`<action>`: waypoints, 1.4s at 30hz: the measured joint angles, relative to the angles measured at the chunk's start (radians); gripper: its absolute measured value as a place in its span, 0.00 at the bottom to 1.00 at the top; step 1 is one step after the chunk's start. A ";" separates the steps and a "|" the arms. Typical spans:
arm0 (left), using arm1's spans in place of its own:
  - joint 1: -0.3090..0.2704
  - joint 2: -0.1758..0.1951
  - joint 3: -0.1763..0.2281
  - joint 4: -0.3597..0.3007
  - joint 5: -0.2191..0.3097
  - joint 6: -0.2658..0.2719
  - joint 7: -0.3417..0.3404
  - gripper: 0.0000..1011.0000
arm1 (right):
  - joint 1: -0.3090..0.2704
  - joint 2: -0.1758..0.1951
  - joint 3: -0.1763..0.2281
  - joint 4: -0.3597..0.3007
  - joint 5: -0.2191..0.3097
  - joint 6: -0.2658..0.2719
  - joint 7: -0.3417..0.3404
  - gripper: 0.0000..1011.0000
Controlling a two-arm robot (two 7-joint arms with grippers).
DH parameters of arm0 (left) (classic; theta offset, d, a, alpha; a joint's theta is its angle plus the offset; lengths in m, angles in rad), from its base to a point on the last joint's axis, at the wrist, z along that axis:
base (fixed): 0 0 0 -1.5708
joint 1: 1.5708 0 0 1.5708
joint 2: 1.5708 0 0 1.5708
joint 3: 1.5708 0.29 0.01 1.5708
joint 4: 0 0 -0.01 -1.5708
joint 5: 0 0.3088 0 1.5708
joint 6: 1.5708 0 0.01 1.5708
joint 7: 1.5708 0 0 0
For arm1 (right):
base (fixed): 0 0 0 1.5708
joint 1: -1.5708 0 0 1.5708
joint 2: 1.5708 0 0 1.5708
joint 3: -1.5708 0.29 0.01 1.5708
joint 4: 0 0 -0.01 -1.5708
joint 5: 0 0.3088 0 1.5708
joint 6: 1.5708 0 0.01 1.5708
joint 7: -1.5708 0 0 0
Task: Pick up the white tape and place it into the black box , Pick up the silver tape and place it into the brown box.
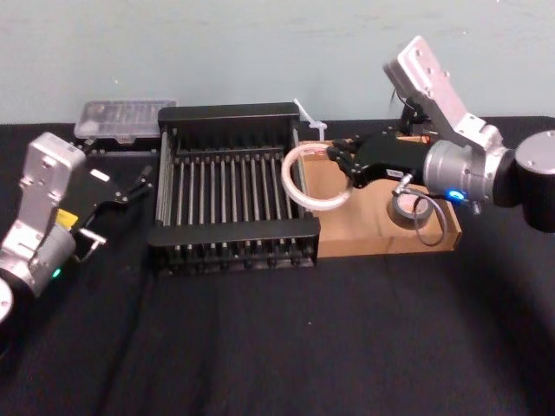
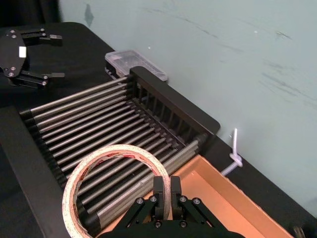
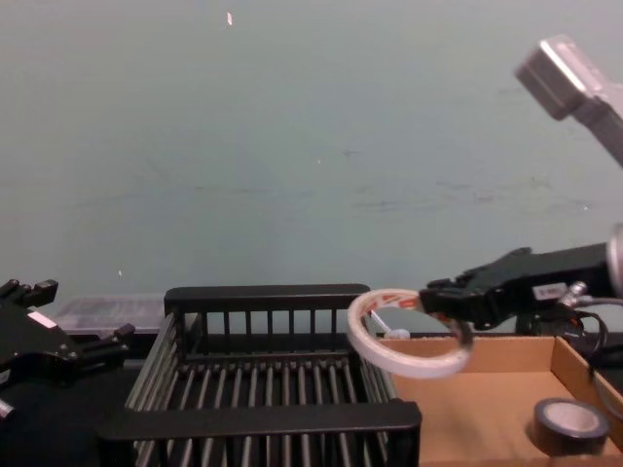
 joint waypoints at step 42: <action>0.000 0.000 0.000 0.000 0.000 0.000 0.000 0.99 | 0.132 -0.128 -0.081 0.169 -0.040 -0.060 0.039 0.10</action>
